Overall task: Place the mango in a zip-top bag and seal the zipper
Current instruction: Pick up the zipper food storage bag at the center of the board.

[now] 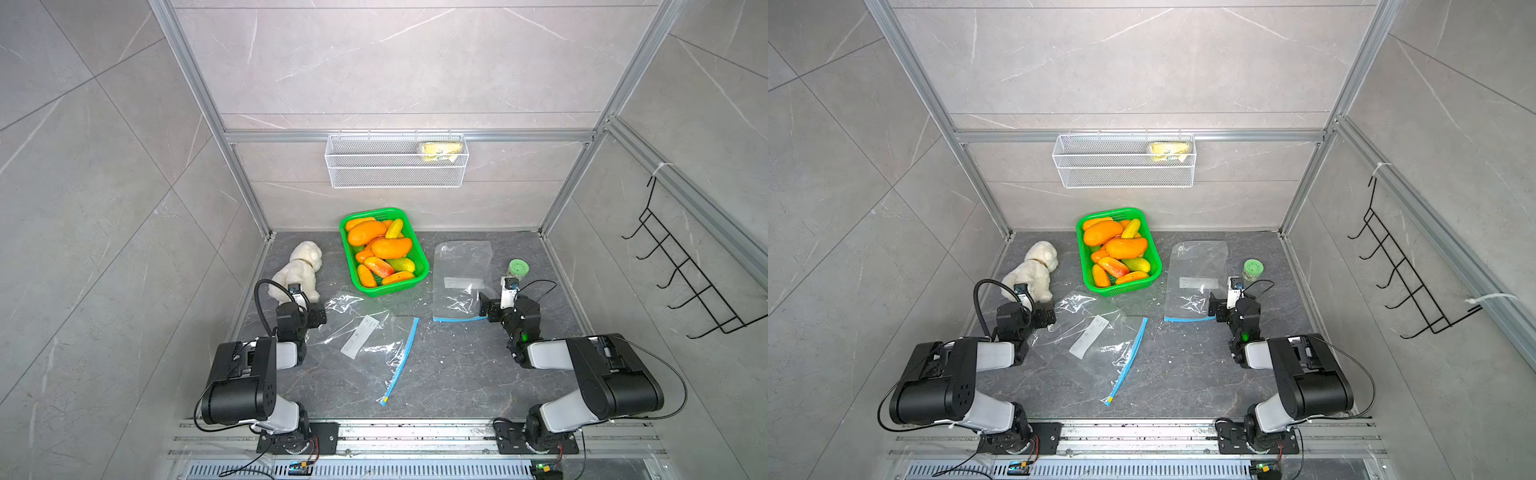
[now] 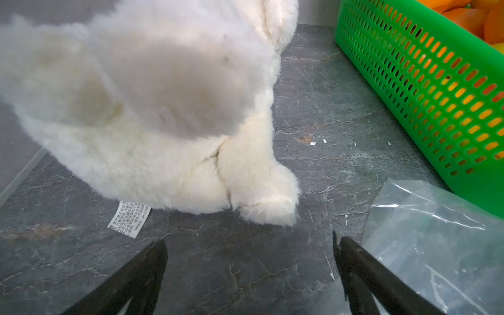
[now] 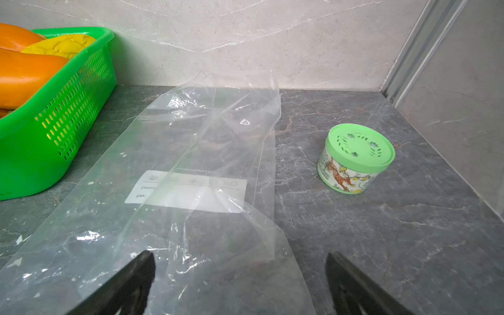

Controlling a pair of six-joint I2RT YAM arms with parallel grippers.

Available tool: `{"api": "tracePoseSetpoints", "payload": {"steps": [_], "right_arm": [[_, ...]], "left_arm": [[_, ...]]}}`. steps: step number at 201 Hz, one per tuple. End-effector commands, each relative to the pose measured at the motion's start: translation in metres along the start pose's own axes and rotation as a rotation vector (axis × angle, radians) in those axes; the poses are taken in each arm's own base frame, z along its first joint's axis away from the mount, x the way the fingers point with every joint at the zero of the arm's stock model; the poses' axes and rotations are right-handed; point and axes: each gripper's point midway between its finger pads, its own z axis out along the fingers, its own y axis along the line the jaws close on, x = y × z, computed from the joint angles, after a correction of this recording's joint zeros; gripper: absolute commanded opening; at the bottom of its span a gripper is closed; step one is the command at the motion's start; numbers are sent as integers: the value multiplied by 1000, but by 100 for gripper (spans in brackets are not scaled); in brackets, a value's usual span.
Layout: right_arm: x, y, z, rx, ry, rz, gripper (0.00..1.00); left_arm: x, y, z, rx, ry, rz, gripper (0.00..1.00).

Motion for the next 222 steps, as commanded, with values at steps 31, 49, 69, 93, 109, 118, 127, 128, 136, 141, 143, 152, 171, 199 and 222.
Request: {"api": "tracePoseSetpoints", "payload": {"steps": [31,49,69,93,109,118,127,128,136,141,143,152,171,199,222], "right_arm": [[-1,0,3,-6,2,-16,99],[-1,1,3,-8,2,-16,99],[0,0,3,-7,2,-16,99],[-1,1,3,-8,2,-16,99],[-1,1,3,-9,2,-17,99],[-1,1,3,-8,2,-16,99],[0,1,3,-8,3,-17,99],[0,0,3,-6,2,-16,99],[-1,0,3,-7,2,-16,99],[-1,1,2,-9,2,-17,100],[-1,1,3,-8,1,-17,99],[-1,0,3,-8,1,-16,99],[-1,0,3,-6,2,-15,99],[-2,-1,2,1,-6,-16,99],[-18,-3,-14,36,-53,-30,99]], "left_arm": [[-27,1,3,-1,-83,14,100],[-27,1,3,-1,-83,15,100],[-26,1,3,0,-82,13,100],[-26,0,3,0,-81,14,100],[-26,0,3,1,-82,15,100],[-26,0,3,0,-82,14,100],[-26,0,3,1,-82,15,100],[-26,0,3,1,-81,15,100],[-26,0,3,0,-81,15,100],[-27,1,3,-1,-84,14,100],[-26,1,3,-1,-82,14,100],[-26,0,3,1,-82,14,100],[-27,0,3,1,-83,14,100],[-26,0,2,2,-82,13,100],[-55,-3,-8,-35,-75,41,100]]}}
